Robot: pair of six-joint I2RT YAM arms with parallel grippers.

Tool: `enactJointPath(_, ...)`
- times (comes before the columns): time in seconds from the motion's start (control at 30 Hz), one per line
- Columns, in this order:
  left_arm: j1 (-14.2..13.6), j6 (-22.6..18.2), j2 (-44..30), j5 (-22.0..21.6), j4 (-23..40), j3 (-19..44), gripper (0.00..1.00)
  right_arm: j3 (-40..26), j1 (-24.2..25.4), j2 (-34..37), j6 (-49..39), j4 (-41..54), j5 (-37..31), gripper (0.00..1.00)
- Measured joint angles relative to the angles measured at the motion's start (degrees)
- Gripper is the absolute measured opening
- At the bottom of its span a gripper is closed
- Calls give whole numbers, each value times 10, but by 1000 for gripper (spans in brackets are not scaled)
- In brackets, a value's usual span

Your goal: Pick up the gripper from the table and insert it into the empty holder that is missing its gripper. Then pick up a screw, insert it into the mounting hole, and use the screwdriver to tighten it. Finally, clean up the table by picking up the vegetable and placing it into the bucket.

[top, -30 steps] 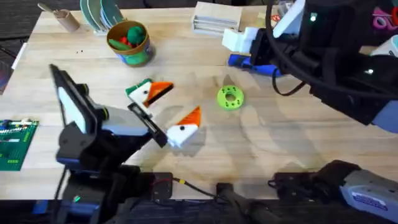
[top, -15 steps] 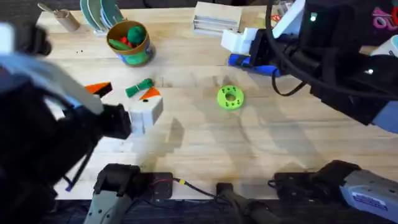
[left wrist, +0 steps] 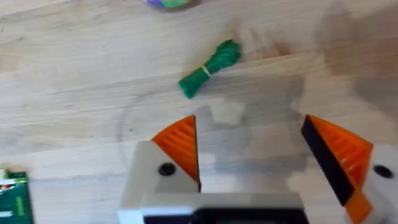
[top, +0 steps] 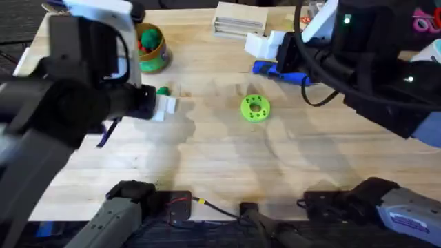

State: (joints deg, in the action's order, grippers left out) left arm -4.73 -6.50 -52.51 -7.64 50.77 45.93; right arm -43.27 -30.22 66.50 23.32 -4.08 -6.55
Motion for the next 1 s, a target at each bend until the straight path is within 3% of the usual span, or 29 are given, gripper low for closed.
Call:
enactJointPath(0.13, 0, -33, -66, -29, -34, 0, 992, 0, 0, 0, 0, 0, 0, 966)
enactJointPath(0.4, 4, -105, -201, -33, -110, 0, 992, 0, 0, 0, 0, 0, 0, 966)
enactJointPath(0.57, 45, -128, -265, -20, -140, 0, 991, 0, 0, 0, 0, 1, 0, 966)
enactJointPath(0.8, 120, -133, -293, 42, -204, 0, 992, 0, 0, 0, -2, 4, 0, 964)
enactJointPath(1.0, 129, -133, -316, 72, -214, 0, 992, 0, 0, 0, -2, 4, 0, 966)
